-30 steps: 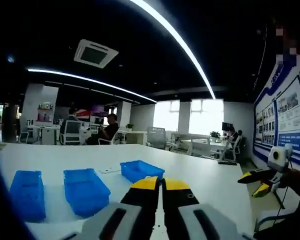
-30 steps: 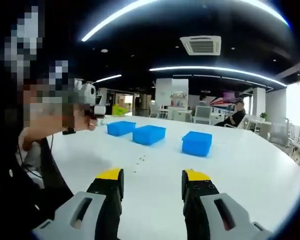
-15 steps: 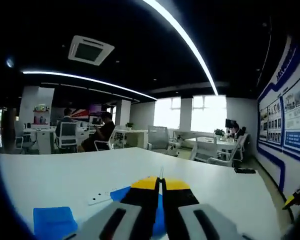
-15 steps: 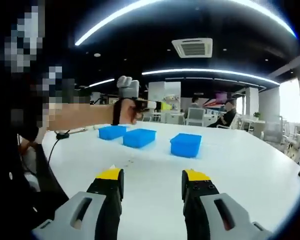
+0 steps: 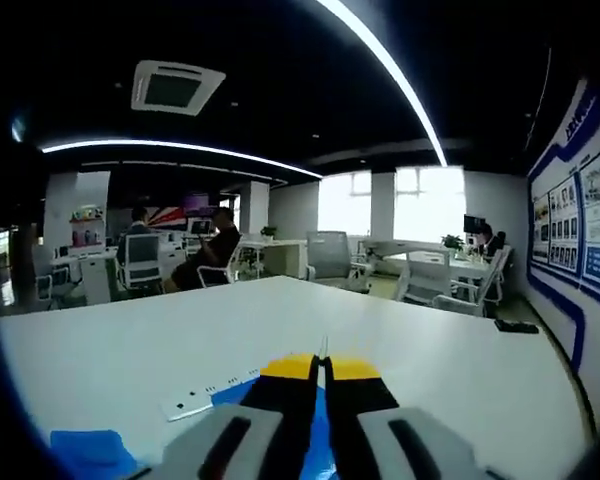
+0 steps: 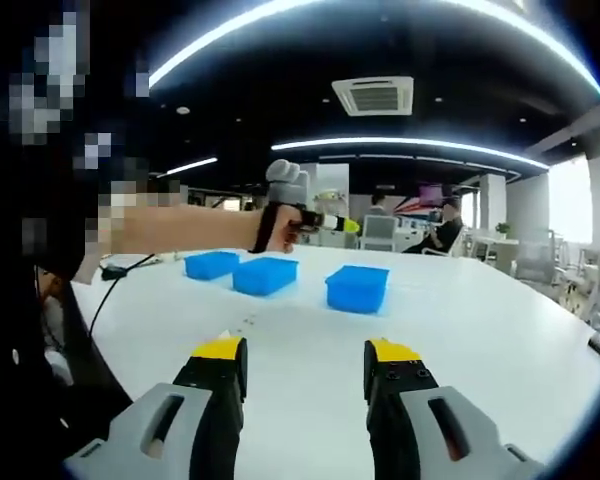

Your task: Pick up the resistors one by one and place each resistor into its matching bin, sorting the parts by color and model until every resistor is separated into the correct bin for its type

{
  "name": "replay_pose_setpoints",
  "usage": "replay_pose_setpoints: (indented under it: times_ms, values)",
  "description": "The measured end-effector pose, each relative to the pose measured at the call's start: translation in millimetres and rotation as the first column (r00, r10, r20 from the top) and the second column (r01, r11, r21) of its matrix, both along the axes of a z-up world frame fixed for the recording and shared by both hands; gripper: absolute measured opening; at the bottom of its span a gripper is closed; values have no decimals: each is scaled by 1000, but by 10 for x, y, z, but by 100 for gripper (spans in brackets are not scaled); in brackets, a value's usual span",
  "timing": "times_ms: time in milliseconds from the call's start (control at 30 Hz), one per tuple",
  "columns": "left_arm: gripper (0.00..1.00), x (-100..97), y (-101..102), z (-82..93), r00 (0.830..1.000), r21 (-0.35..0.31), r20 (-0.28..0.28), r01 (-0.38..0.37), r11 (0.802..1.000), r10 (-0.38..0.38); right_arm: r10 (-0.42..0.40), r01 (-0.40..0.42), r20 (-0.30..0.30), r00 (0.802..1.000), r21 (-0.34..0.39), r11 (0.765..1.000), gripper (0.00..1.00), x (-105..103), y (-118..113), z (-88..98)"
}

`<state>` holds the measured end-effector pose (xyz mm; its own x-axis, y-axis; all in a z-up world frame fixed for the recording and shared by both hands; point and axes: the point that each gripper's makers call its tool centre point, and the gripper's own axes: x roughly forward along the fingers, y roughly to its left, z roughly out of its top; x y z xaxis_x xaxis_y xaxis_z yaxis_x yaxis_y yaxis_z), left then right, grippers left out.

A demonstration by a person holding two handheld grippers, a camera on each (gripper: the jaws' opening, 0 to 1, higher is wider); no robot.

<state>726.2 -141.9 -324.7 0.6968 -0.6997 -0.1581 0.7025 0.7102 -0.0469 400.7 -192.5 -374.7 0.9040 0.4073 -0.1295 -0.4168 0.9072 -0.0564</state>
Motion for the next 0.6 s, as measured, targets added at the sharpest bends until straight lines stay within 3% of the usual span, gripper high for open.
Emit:
replay_pose_setpoints:
  times_ms: [100, 267, 400, 600]
  values:
    - [30, -28, 28, -65, 1000, 17, -6, 2, 1000, -2, 0, 0, 2, 1000, 1, 1000, 48, 0, 0, 10]
    - [35, -173, 199, -49, 1000, 11, 17, 12, 1000, -12, 12, -12, 3, 1000, -2, 1000, 48, 21, 47, 17]
    - [38, -476, 435, -57, 999, -11, 23, 39, 999, -39, 30, -30, 7, 1000, -10, 1000, 48, 63, 96, 40]
    - [43, -1104, 833, -115, 996, -20, 35, 77, 997, -76, 55, -55, 8, 998, -26, 998, 49, 116, 158, 55]
